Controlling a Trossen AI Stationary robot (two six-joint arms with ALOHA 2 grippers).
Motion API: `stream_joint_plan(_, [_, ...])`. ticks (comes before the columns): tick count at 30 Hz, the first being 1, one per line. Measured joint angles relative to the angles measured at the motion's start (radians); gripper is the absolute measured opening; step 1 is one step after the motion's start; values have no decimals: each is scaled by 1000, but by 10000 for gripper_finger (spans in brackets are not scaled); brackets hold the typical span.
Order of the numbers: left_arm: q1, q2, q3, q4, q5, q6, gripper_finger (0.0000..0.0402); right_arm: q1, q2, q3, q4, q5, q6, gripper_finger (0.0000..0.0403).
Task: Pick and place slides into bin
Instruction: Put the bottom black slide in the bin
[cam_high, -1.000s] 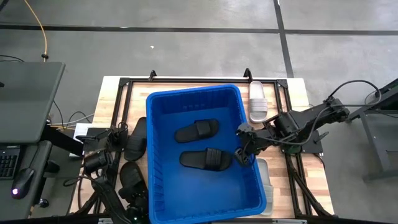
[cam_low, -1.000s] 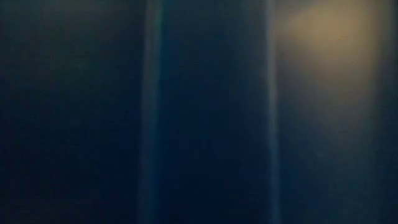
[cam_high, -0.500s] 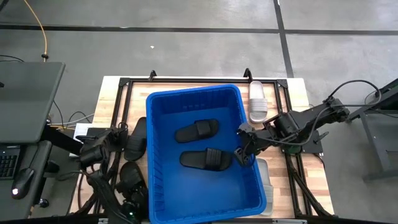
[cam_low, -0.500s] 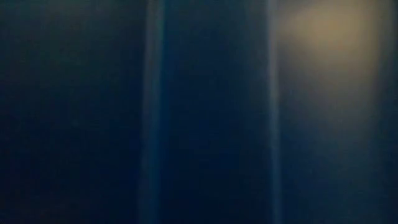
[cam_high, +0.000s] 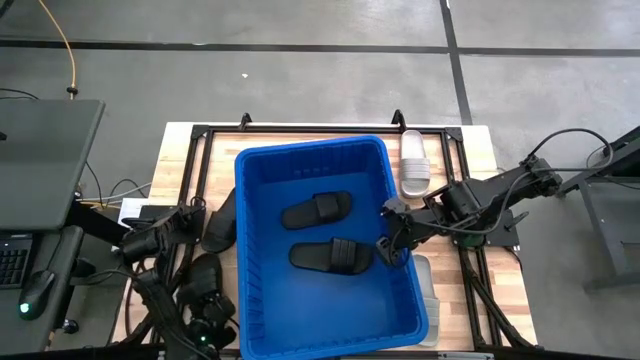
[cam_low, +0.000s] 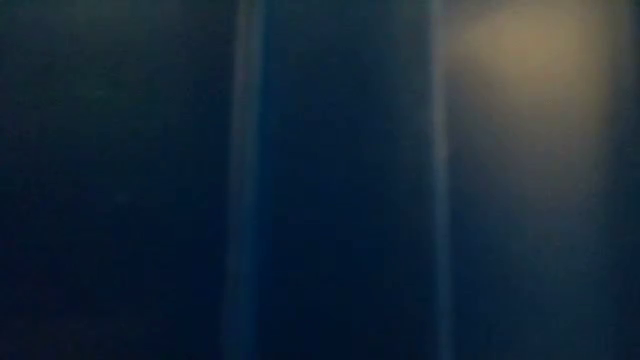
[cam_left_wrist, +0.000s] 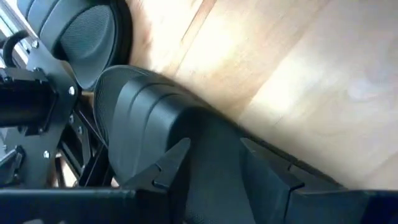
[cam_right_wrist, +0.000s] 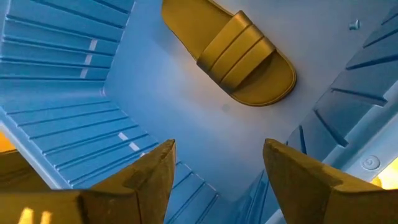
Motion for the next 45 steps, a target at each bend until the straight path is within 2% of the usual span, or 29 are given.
stream_joint_plan(10, [-2,-8,-14,4,-64,71,124,0,0,0,0,18,14,232])
stream_joint_plan(15, [-10,-26,-61,0,-16,65,124,0,0,0,0,19,17,232])
stream_joint_plan(20, [-22,-33,-106,1,-23,41,124,0,1,0,7,26,17,232])
stream_joint_plan(25, [-35,-32,-169,0,63,32,124,0,1,0,26,26,21,232])
stream_joint_plan(29, [-56,-32,-212,0,68,29,124,0,1,0,27,27,21,232])
stream_joint_plan(33, [-53,-32,-236,1,67,91,123,0,1,0,27,42,15,232])
stream_joint_plan(36, [-52,-32,-237,2,59,142,101,0,1,0,31,57,15,232])
stream_joint_plan(40, [-54,-41,-220,-3,14,211,17,0,1,0,31,60,14,232])
stream_joint_plan(45, [-52,-89,-201,8,-23,183,6,0,1,0,31,65,13,232])
